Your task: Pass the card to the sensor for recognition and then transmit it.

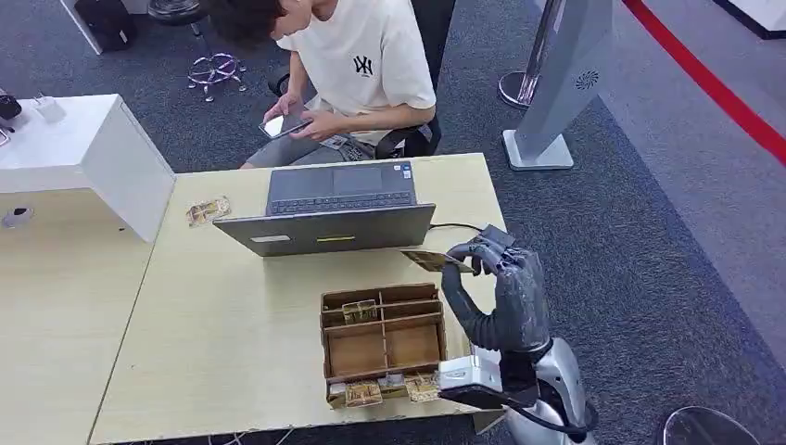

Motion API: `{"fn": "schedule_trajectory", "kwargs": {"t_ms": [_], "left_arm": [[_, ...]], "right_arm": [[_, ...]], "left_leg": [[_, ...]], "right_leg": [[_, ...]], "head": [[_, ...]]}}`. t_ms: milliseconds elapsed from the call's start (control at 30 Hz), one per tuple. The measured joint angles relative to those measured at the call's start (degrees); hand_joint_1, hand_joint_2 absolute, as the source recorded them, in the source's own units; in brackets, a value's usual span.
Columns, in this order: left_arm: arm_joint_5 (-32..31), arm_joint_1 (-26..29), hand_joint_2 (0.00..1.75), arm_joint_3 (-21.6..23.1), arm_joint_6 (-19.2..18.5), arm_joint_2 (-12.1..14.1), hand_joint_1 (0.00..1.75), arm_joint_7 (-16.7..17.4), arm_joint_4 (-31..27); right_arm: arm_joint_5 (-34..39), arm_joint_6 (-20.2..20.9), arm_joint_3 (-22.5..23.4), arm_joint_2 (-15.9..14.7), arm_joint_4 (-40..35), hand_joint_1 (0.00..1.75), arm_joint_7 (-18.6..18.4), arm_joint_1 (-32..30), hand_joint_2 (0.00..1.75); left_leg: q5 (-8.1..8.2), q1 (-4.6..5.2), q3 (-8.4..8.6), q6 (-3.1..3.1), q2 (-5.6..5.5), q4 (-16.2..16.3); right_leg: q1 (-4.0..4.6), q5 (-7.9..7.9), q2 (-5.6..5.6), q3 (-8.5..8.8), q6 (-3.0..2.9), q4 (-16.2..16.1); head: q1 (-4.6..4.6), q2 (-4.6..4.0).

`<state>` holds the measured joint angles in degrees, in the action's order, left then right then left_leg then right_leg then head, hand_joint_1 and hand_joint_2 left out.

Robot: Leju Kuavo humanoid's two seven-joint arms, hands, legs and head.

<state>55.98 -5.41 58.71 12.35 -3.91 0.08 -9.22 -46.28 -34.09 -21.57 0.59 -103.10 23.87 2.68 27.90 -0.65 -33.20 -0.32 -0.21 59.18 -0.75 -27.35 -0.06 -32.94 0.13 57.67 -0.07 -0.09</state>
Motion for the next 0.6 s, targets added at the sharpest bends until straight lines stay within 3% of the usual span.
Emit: {"fn": "schedule_trajectory", "kwargs": {"t_ms": [267,600], "left_arm": [[-1.7,-0.4,0.0,2.8,-1.3,0.0,0.0,1.5,0.0],[-3.3,-1.0,0.0,6.3,-2.2,0.0,0.0,2.9,0.0]], "right_arm": [[-13.5,-3.6,-4.6,1.3,10.6,1.75,-6.9,11.1,1.75],[-21.9,-5.0,-8.5,6.1,28.6,1.75,-12.1,23.6,1.75]], "left_leg": [[-0.07,0.0,0.02,-0.01,0.05,0.0],[-0.1,0.0,0.01,0.0,0.01,0.0]], "right_leg": [[0.0,0.07,0.03,0.02,-0.03,0.0],[0.0,0.08,0.0,0.01,-0.03,0.0]], "head": [[0.0,0.02],[0.0,0.02]]}}
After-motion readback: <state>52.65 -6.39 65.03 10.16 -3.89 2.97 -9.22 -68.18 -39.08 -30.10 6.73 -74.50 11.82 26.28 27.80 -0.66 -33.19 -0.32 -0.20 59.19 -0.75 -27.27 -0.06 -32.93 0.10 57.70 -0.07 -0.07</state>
